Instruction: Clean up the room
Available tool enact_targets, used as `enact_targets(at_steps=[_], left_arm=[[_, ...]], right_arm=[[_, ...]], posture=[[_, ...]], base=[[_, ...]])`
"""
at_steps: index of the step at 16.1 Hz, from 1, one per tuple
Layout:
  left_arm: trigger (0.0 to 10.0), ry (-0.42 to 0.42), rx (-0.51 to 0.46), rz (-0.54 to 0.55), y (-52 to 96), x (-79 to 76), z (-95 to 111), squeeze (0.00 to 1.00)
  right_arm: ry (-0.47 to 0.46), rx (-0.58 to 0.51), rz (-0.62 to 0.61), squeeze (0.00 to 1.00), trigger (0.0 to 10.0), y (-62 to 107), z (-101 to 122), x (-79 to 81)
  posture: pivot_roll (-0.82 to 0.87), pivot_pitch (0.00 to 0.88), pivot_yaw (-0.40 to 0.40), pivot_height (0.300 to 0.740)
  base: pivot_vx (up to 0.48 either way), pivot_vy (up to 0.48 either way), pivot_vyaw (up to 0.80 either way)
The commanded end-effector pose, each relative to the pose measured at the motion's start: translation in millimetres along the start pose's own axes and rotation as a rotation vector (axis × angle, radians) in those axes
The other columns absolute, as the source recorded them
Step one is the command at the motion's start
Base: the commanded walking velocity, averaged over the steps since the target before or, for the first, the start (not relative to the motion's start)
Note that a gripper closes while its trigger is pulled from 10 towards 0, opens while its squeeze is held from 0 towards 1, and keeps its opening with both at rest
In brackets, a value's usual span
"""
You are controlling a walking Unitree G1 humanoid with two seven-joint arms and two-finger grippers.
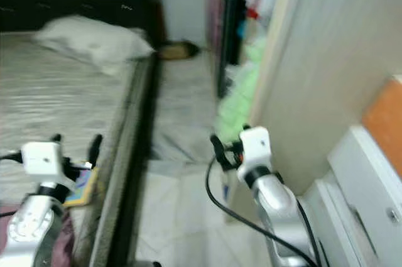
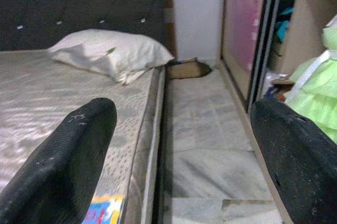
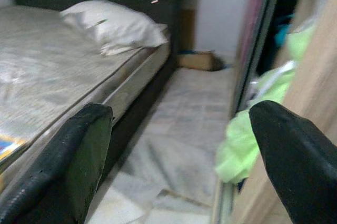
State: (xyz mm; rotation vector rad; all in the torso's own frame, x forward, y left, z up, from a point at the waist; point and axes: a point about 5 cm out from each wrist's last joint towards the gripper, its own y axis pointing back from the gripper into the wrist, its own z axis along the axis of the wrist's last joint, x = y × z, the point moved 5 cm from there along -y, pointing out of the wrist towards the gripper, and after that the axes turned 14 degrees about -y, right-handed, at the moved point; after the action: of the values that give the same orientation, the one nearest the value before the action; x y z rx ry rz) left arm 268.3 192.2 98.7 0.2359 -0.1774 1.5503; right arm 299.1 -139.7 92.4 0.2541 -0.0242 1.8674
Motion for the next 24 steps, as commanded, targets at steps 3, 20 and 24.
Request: enact_targets(at_steps=[3,20,24], left_arm=[[10.0,-0.015,-0.005,-0.011,-2.0,0.4,1,0.0],[10.0,-0.009,-0.027,-0.039,-3.6,-10.2,4,0.0],[10.0,-0.024,-0.041,-0.059,-4.7,-10.7,6,0.0]], right_arm=[[-0.02,0.025,0.037,0.0,10.0,-0.3,-3,5.0],[-0.002,-0.043,-0.002,0.0,10.0,-7.5,11,1.2],[-0.003,-0.048,-0.001,0.0,10.0,-8.1,11,2.8]], posture=[[0.0,0.001,-0.01,0.74],[0.02,0.004,-0.02,0.74],[0.02,0.005,-0.018,0.74]], base=[[0.0,0.0,0.8],[0.0,0.0,0.8],[0.0,0.0,0.8]])
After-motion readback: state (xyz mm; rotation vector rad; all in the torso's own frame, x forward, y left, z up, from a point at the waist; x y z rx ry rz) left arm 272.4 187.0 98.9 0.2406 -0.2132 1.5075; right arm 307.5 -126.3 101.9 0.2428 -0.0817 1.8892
